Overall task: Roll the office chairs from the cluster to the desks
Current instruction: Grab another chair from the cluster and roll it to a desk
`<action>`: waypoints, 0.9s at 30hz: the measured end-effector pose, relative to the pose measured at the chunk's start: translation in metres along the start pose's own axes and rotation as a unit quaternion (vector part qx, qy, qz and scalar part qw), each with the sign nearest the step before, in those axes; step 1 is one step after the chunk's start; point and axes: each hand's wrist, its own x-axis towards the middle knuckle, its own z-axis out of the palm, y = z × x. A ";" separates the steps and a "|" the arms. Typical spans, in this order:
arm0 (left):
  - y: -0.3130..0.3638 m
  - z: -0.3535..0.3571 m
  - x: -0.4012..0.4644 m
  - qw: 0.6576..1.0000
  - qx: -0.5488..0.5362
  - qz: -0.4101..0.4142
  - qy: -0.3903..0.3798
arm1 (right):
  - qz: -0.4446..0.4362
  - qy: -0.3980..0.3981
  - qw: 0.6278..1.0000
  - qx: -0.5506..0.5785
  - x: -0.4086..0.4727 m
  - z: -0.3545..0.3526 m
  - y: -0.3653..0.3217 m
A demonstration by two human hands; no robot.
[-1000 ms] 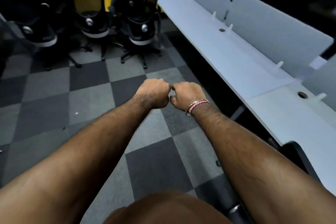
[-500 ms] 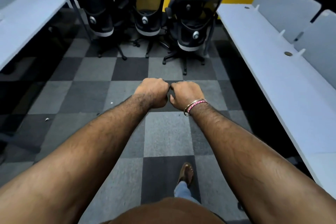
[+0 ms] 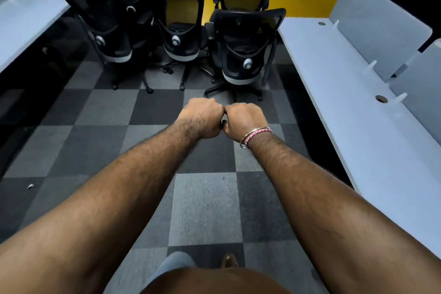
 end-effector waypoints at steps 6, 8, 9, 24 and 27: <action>-0.021 0.012 0.102 1.000 0.006 0.019 -0.006 | 0.015 -0.009 1.000 -0.008 0.079 0.027 0.049; -0.031 0.018 0.136 0.999 0.002 0.032 0.004 | 0.024 -0.008 1.000 -0.010 0.108 0.037 0.065; -0.039 0.020 0.161 0.999 0.000 0.042 0.009 | 0.032 -0.007 0.999 -0.011 0.129 0.044 0.074; -0.121 0.034 0.428 0.995 -0.023 0.100 0.002 | 0.108 -0.016 0.994 0.024 0.356 0.106 0.195; -0.121 0.037 0.488 0.995 -0.025 0.095 -0.007 | 0.109 -0.026 0.993 0.039 0.399 0.130 0.235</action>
